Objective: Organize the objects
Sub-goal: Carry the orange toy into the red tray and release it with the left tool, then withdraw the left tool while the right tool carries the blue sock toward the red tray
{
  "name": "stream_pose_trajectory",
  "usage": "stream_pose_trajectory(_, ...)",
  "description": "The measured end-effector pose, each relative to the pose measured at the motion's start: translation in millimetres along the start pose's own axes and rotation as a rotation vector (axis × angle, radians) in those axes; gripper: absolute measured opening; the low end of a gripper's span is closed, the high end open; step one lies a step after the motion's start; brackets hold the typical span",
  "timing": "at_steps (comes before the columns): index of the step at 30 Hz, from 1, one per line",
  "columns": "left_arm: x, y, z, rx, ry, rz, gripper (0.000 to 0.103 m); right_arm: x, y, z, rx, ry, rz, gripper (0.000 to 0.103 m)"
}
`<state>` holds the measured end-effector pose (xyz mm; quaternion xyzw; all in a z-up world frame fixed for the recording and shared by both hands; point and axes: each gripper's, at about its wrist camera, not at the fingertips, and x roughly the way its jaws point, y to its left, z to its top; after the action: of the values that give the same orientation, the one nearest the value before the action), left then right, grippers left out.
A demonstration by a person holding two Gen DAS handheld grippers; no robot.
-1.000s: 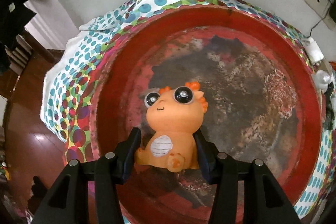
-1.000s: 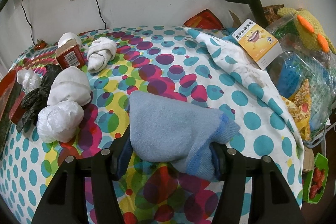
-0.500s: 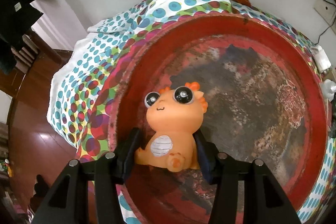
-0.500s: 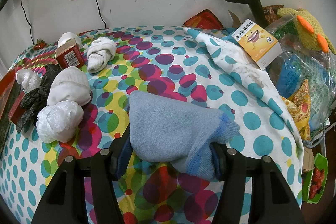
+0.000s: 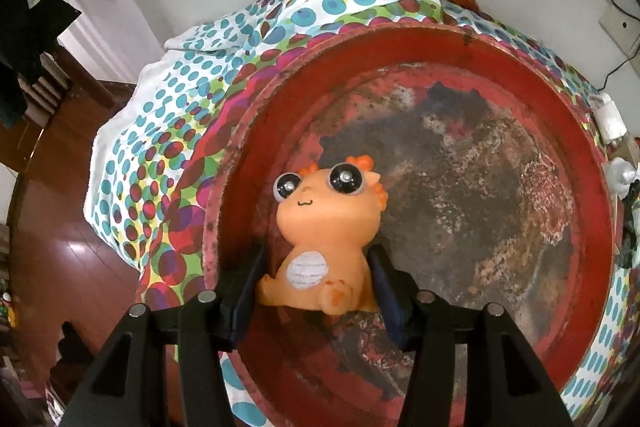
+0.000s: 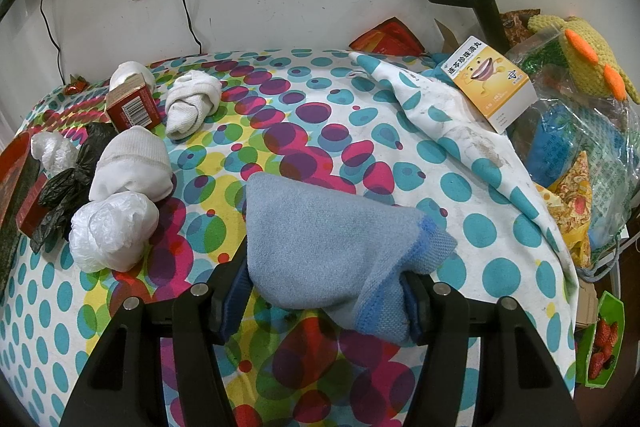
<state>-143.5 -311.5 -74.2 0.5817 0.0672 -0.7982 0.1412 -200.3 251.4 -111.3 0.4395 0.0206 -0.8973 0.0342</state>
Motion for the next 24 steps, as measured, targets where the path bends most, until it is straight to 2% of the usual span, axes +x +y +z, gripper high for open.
stream_pose_trajectory(13, -30.6, -15.9, -15.3, 0.061, -0.033, -0.006, 0.054, 0.2, -0.3, 0.2, -0.001, 0.0, 0.0, 0.059)
stream_pose_trajectory(24, -50.2, -33.0, -61.3, 0.1, -0.065, -0.033, 0.054, 1.2, -0.7, -0.2, -0.006, 0.0, 0.001, 0.059)
